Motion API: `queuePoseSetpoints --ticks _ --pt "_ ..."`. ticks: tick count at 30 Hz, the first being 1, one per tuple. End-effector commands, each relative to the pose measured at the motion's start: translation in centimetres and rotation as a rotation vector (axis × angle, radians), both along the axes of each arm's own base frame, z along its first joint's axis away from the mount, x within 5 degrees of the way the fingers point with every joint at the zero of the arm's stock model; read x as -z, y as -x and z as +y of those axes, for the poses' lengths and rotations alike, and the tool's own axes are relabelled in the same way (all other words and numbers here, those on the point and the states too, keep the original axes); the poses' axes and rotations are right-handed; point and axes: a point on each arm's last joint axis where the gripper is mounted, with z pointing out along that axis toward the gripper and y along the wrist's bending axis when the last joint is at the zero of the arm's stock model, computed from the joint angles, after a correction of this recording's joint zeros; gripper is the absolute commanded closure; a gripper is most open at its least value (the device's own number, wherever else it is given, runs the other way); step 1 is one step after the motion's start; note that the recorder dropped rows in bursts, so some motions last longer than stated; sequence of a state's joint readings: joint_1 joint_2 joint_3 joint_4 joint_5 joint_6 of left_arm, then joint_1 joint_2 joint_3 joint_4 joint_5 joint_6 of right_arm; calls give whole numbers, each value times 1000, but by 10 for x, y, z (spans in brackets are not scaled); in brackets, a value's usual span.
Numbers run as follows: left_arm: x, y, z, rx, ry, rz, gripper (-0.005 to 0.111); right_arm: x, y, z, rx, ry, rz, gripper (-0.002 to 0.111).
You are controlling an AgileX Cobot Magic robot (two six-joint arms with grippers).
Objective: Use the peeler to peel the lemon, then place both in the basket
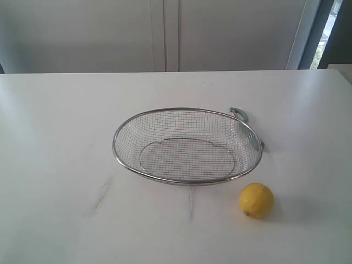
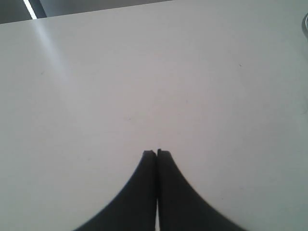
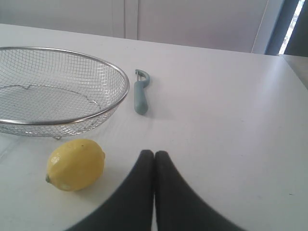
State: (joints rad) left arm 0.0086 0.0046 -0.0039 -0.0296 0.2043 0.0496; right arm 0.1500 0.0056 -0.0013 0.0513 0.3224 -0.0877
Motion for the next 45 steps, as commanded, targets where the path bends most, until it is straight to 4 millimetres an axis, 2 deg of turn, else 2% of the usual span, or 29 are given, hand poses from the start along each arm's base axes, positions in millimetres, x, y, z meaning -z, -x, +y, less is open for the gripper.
queuePoseSetpoints --ticks 1,17,34,45 --pt "1 0 0 0 0 -2 107 -1 0 0 -2 -8 -12 108" --pt "1 0 0 0 0 -2 107 -1 0 0 -2 -9 -20 108" --pt "1 0 0 0 0 -2 107 -39 -1 -2 18 -73 -427 108" --pt "1 0 0 0 0 -2 107 -42 0 -2 20 -79 -464 108"
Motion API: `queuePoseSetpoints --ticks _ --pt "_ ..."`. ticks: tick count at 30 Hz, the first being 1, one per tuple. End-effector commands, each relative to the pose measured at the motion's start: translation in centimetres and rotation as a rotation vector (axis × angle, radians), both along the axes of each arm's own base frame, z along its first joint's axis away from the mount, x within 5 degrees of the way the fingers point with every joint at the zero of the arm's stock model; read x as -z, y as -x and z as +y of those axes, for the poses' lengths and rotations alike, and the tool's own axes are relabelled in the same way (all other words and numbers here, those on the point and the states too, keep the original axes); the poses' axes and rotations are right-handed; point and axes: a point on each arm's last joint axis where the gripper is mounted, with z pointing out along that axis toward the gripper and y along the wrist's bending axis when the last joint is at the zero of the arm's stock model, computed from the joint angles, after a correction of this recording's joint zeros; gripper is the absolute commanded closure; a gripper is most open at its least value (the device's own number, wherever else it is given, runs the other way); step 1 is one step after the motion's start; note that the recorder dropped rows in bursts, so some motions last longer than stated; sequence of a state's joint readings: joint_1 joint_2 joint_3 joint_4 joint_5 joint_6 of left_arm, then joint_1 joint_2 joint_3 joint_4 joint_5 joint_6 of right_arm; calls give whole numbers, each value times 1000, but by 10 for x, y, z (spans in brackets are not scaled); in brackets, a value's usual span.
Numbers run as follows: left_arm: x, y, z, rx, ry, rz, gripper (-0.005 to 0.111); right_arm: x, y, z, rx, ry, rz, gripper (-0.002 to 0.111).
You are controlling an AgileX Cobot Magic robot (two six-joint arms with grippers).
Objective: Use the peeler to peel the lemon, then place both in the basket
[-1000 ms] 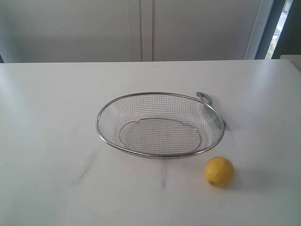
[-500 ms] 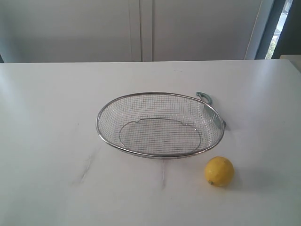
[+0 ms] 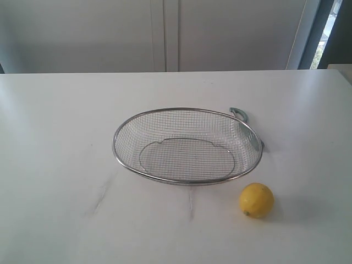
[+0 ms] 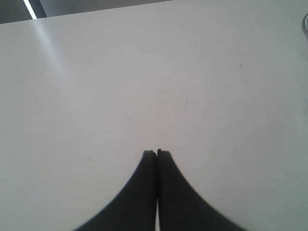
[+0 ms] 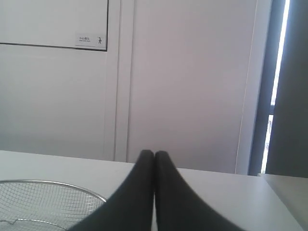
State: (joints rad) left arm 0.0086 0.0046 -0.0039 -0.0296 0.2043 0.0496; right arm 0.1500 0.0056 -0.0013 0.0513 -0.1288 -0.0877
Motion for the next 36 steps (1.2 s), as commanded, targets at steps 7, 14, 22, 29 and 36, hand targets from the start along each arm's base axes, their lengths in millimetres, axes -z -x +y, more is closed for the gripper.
queuePoseSetpoints --ticks 7,14,22,29,36 --pt "1 0 0 0 0 -2 107 -14 5 -1 0 -39 -167 108" --pt "1 0 0 0 0 -2 107 -19 7 -2 3 -47 -219 108" --pt "1 0 0 0 0 -2 107 -29 12 -4 11 -87 -349 108" --pt "1 0 0 0 0 -2 107 -36 16 -14 42 -276 -424 108" --pt "1 0 0 0 0 -2 107 -36 16 -14 42 -276 -426 108"
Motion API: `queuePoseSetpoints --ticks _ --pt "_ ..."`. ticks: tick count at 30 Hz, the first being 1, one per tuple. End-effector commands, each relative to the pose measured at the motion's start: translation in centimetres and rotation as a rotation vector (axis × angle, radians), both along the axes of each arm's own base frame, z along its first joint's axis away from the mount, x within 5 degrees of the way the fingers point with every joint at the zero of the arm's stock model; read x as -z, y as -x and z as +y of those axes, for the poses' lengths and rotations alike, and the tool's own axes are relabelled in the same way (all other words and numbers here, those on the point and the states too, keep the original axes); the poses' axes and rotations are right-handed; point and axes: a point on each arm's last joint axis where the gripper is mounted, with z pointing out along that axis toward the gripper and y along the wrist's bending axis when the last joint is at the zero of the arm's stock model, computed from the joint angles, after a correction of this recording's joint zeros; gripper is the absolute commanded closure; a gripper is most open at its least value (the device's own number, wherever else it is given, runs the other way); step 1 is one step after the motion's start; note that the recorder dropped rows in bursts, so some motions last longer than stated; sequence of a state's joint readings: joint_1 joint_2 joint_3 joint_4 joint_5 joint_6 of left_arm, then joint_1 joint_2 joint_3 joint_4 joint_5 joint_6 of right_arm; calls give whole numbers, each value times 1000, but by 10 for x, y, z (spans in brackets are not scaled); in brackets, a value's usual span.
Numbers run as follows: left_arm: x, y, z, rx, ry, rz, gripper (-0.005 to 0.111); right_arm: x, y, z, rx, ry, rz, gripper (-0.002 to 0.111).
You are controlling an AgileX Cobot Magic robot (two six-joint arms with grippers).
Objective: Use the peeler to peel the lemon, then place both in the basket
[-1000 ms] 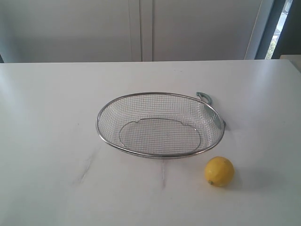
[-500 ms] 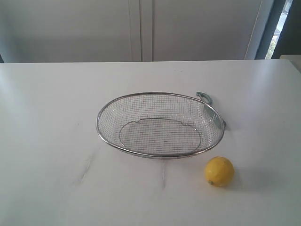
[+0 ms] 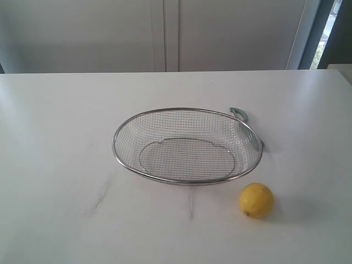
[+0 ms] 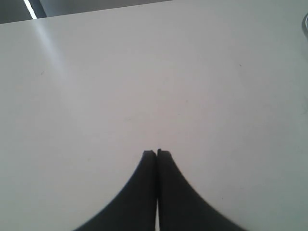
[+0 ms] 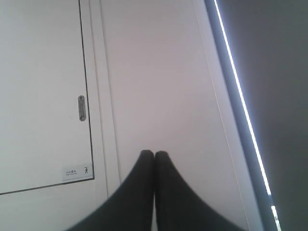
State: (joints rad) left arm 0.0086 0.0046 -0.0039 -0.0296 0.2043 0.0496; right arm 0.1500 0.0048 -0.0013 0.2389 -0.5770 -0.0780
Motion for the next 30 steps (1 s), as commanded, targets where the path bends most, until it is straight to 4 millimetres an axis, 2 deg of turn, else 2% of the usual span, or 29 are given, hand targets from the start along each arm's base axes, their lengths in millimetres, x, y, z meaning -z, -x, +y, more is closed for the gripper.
queuePoseSetpoints --ticks 1,17,19,24,28,30 --pt "1 0 0 0 0 -2 107 -2 1 -1 -4 -13 -18 108" --pt "1 0 0 0 0 -2 107 -33 13 -2 3 -11 -106 108" --pt "1 0 0 0 0 -2 107 -32 11 0 39 61 -83 108" --pt "1 0 0 0 0 -2 107 -29 9 1 46 91 -45 108" --pt "1 0 0 0 0 -2 107 -44 12 2 21 101 -7 108" --pt "1 0 0 0 0 -2 107 -50 6 4 -4 105 66 108"
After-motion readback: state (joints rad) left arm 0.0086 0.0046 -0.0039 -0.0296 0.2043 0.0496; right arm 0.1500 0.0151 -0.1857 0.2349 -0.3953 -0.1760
